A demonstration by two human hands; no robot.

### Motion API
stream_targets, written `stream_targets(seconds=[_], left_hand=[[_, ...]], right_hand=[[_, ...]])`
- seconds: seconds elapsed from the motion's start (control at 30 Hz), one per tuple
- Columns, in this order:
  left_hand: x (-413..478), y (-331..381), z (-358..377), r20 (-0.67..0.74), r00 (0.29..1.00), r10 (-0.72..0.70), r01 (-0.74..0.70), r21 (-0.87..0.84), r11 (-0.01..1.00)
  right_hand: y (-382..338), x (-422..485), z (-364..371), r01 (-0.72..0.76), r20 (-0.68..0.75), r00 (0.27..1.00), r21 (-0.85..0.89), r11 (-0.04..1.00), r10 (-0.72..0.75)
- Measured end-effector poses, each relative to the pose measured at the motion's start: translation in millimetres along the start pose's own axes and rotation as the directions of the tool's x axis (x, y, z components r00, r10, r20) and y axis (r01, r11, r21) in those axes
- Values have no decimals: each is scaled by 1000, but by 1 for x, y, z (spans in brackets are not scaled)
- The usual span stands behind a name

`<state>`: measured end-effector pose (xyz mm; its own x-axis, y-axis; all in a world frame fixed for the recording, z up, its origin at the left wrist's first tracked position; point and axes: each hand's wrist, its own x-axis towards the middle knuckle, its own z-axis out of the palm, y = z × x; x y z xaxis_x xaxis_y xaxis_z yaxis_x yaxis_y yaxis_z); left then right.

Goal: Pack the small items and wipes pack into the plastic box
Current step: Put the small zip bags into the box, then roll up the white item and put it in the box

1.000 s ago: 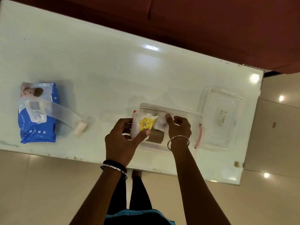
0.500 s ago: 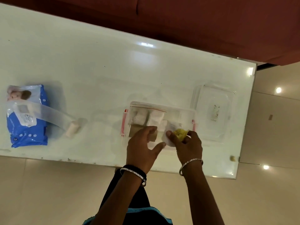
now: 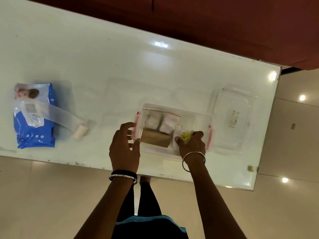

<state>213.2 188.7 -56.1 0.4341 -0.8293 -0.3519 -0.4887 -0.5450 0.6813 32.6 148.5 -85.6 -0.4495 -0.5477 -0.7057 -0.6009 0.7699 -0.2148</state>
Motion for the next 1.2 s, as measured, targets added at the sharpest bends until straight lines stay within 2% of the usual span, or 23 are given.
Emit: stream_targets(seconds=[0.23,0.37,0.53,0.6,0.67,0.77,0.83,0.9,0.97,1.0,1.07,1.1,1.13,1.2], left_hand=[[-2,-2,-1,3,999,-42,42,-62,997],[-2,-7,-1,27,999,-20,23,-102,995],[0,-13,-11,114,993,-34,65,-280,958],[1,-22,-19,74,996,-52,73,-316,946],[-1,-34,-28,-4,994,-109,100,-354,930],[-4,-64,-49,-108,958,-264,202,-396,896],[-7,-84,-65,-149,925,-350,263,-414,872],[-10,-101,-82,-175,902,-396,295,-421,858],[-12,-114,-99,-191,883,-428,320,-421,849],[-11,-119,-107,-198,877,-438,329,-418,847],[-7,-127,-122,-203,873,-444,335,-412,847],[-3,-131,-128,-196,875,-442,338,-408,849],[1,-134,-133,-186,879,-439,340,-401,850],[9,-138,-141,-166,892,-420,337,-374,864]], right_hand=[[-5,-4,17,12,-108,994,-12,1000,-13],[0,-6,19,55,-129,989,-163,985,-76],[-10,-16,10,73,-130,985,-301,951,-116],[-18,-24,5,114,-125,978,-337,935,-165],[-28,-37,4,239,-202,929,-312,919,-310],[-53,-70,19,529,-361,733,-232,817,-577],[-73,-91,40,690,-379,626,-138,710,-682],[-91,-112,70,784,-301,587,-19,620,-752],[-106,-130,107,790,-147,611,50,612,-778],[-110,-134,127,739,-42,673,97,667,-739],[-123,-139,165,516,212,816,153,843,-538],[-130,-138,180,400,309,853,128,907,-420],[-136,-136,194,334,358,868,89,938,-343],[-148,-132,214,288,351,890,58,956,-290]])
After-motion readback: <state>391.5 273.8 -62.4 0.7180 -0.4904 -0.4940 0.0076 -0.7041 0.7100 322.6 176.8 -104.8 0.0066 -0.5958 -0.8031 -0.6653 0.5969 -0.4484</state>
